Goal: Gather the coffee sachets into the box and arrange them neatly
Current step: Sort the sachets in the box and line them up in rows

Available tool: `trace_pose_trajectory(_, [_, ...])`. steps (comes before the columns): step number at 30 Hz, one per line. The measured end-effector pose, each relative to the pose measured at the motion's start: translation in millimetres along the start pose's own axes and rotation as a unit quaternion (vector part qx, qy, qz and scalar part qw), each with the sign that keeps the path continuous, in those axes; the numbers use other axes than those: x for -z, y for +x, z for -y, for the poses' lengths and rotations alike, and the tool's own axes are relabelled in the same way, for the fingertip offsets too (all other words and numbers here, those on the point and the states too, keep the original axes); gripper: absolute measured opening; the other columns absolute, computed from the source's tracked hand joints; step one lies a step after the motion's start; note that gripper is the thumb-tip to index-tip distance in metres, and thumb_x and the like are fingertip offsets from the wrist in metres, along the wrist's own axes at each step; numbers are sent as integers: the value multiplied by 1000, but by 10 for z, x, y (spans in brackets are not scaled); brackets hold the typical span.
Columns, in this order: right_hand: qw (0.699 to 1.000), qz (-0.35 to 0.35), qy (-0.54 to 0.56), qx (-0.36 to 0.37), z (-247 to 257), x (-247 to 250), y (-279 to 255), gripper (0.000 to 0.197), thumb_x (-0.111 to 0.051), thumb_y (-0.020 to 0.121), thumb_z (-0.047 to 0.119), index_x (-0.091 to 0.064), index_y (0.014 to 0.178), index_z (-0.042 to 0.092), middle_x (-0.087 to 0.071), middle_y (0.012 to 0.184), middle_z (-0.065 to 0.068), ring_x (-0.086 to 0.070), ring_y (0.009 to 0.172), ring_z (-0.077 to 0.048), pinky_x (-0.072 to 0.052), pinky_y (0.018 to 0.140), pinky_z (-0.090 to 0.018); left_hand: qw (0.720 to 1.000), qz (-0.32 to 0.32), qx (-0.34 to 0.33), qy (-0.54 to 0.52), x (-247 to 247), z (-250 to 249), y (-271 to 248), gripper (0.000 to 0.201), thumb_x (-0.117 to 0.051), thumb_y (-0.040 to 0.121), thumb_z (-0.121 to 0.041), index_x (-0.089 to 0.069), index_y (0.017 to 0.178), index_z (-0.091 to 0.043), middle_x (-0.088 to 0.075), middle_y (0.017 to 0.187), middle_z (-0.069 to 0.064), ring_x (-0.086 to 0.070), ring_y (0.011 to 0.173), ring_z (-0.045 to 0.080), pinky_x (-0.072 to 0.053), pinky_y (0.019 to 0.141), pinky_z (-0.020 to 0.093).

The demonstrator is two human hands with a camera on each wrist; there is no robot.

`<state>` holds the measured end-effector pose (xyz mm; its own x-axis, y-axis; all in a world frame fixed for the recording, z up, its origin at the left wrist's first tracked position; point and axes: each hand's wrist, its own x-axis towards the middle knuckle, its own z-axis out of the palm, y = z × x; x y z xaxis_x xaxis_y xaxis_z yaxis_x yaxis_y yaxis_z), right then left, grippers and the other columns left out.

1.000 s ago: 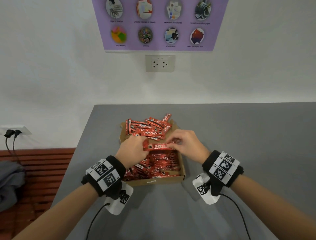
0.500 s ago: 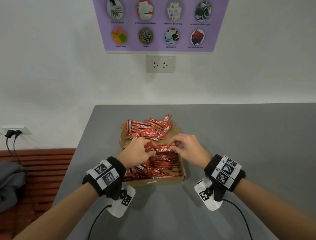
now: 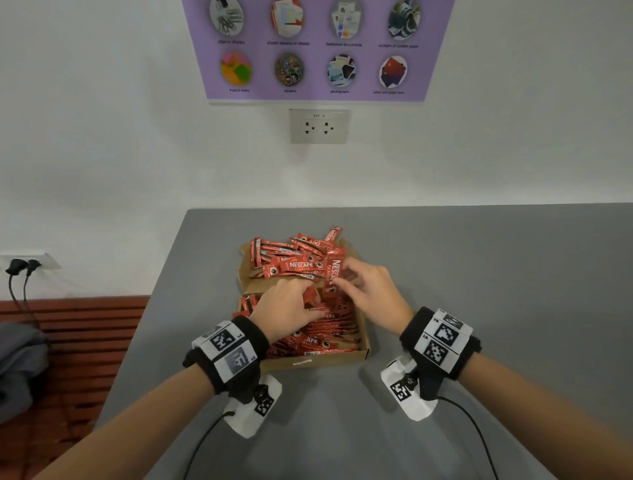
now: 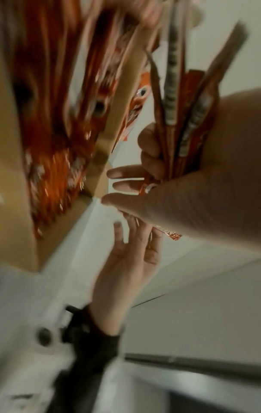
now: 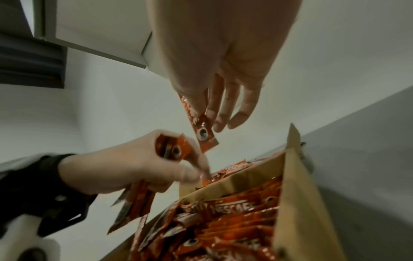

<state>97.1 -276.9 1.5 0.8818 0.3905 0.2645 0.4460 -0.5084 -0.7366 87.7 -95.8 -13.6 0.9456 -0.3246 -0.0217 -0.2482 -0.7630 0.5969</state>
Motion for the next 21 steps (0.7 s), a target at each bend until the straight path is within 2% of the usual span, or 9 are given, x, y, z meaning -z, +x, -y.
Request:
trace_pose_trajectory(3, [994, 97, -47, -25, -59, 91, -63, 11, -67, 85, 18, -69, 89, 9, -68, 85, 1, -56, 68, 5, -42, 66, -5, 996, 49, 10, 74, -27, 44, -33, 39, -74, 75, -41, -63, 105, -18, -67, 97, -4, -63, 84, 14, -53, 77, 29])
trace_pose_trajectory(5, [983, 162, -77, -30, -82, 78, -139, 12, -70, 82, 20, -71, 87, 9, -67, 81, 1, -54, 63, 6, -40, 64, -5, 994, 73, 5, 86, -72, 29, -49, 47, -74, 73, -45, -62, 110, -19, -67, 103, -4, -63, 91, 15, -52, 81, 30])
trace_pose_trajectory(7, [975, 200, -93, -30, -100, 36, -199, 12, -70, 83, 19, -70, 87, 8, -67, 83, 2, -54, 66, 3, -42, 66, -6, 990, 85, -1, 110, -106, 15, -50, 51, -73, 73, -47, -61, 114, -19, -64, 111, -3, -61, 99, 16, -49, 86, 31])
trace_pose_trajectory(8, [971, 212, -110, -30, -107, 14, -220, 12, -69, 84, 19, -70, 87, 8, -68, 85, 0, -56, 69, 0, -44, 68, -9, 988, 88, -3, 125, -124, 12, -45, 52, -72, 74, -47, -60, 115, -18, -63, 113, -3, -60, 102, 17, -48, 88, 32])
trace_pose_trajectory(11, [953, 236, -188, -21, -121, -47, -246, 14, -63, 88, 23, -68, 86, 10, -67, 87, -3, -60, 76, -14, -48, 71, -27, 981, 95, -1, 168, -175, 24, -24, 46, -69, 80, -41, -59, 117, -17, -61, 117, 0, -59, 105, 20, -49, 88, 35])
trace_pose_trajectory(13, [943, 250, -219, -11, -106, -71, -237, 17, -58, 90, 23, -68, 88, 10, -66, 88, -4, -59, 78, -18, -47, 71, -30, 980, 101, 8, 171, -186, 42, -18, 40, -67, 82, -37, -60, 116, -18, -63, 116, 0, -60, 104, 21, -49, 88, 35])
trace_pose_trajectory(15, [936, 256, -242, 3, -89, -83, -213, 18, -55, 91, 22, -67, 92, 9, -65, 91, -4, -58, 82, -19, -47, 74, -32, 983, 106, 21, 146, -167, 60, -14, 32, -67, 83, -35, -63, 109, -18, -66, 108, -1, -62, 98, 20, -51, 86, 34])
trace_pose_trajectory(18, [927, 259, -270, 15, -68, -69, -172, 19, -52, 92, 21, -67, 94, 9, -64, 95, -5, -57, 88, -20, -44, 76, -31, 986, 107, 31, 122, -123, 76, -4, 16, -67, 83, -34, -62, 86, -20, -67, 96, 0, -63, 89, 20, -51, 78, 31])
trace_pose_trajectory(21, [917, 265, -299, 12, -49, -59, -162, 18, -51, 92, 19, -66, 93, 9, -64, 96, -6, -58, 90, -22, -40, 74, -29, 987, 108, 37, 111, -107, 76, -6, 21, -67, 83, -33, -52, 73, -23, -67, 90, 1, -63, 83, 20, -48, 72, 27])
